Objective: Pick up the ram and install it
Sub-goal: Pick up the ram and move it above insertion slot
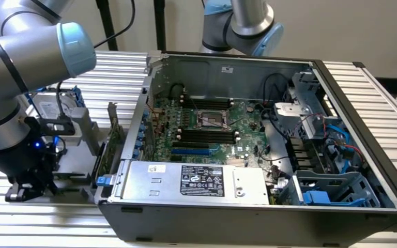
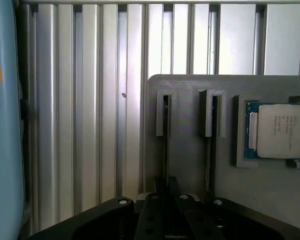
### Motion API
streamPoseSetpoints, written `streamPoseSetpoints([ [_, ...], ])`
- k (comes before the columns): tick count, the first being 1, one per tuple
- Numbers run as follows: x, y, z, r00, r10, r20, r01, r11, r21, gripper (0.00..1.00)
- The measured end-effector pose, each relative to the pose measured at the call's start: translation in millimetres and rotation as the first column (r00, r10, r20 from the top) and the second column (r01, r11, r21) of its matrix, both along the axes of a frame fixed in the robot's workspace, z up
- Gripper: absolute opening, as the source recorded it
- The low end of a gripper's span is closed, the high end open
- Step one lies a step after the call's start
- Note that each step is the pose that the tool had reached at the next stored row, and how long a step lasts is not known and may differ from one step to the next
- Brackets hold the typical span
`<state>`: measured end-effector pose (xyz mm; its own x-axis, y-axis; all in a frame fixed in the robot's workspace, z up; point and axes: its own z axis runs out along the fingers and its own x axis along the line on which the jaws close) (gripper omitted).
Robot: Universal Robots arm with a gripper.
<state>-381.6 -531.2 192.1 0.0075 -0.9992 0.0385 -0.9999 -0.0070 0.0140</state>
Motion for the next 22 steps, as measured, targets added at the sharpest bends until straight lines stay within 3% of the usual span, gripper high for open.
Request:
streamPoseSetpoints([
  [7,0.2,0.0,6.6,1.0000,0.000,-0.0017,0.000,1.0000,0.0000,0.14],
  [12,0.4,0.0,16.5,1.0000,0.000,-0.0034,0.000,1.0000,-0.0001,0.14],
  [22,1.9,-0.1,57.9,1.0000,0.000,-0.0083,0.000,1.0000,-0.0001,0.14],
])
